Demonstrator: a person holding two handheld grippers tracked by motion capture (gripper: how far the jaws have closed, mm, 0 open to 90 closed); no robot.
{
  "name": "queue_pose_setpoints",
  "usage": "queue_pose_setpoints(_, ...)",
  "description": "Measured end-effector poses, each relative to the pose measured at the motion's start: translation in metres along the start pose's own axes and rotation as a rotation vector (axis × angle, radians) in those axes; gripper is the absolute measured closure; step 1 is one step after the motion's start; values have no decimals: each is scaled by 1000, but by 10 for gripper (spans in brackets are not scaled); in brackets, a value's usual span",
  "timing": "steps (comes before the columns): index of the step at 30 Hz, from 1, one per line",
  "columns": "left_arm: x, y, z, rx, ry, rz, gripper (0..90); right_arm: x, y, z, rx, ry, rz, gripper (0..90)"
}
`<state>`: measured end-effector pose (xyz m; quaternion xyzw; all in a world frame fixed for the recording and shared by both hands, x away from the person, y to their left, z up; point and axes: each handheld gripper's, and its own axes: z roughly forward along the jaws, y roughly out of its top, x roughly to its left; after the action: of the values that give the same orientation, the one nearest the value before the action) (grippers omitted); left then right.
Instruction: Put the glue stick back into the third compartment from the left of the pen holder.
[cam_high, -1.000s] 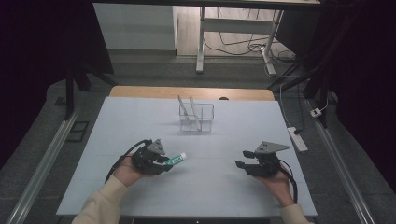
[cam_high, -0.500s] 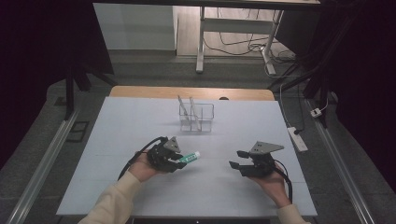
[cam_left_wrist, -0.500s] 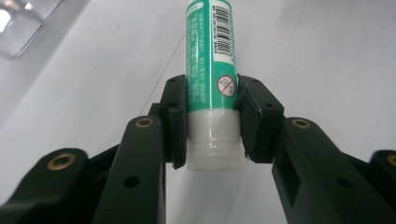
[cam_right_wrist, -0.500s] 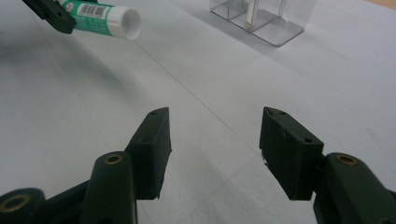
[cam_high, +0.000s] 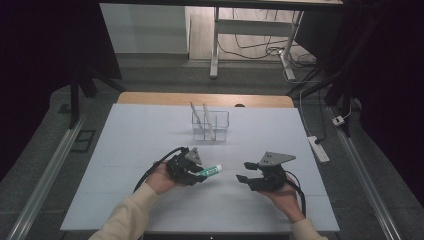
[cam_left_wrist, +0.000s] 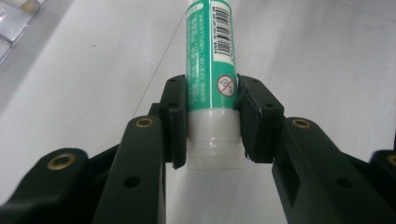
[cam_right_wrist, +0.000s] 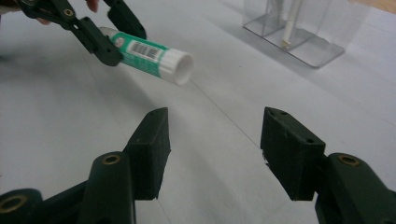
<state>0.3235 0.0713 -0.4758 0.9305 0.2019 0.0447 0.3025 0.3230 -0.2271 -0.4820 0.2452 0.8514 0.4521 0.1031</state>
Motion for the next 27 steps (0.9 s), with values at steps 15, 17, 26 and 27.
queue_pose_setpoints(15, -6, 2, 11, 47, -32, 29, 649, 26, 15, 21, 62, 42, -126, 404)
queue_pose_setpoints(17, -7, 2, 12, 53, -35, 33, 649, 29, 17, 24, 81, 40, -148, 404)
queue_pose_setpoints(26, -8, 2, 14, 58, -44, 40, 649, 37, 23, 38, 142, 72, -220, 404)
queue_pose_setpoints(27, -8, 2, 14, 58, -46, 41, 649, 38, 24, 39, 149, 73, -228, 405)
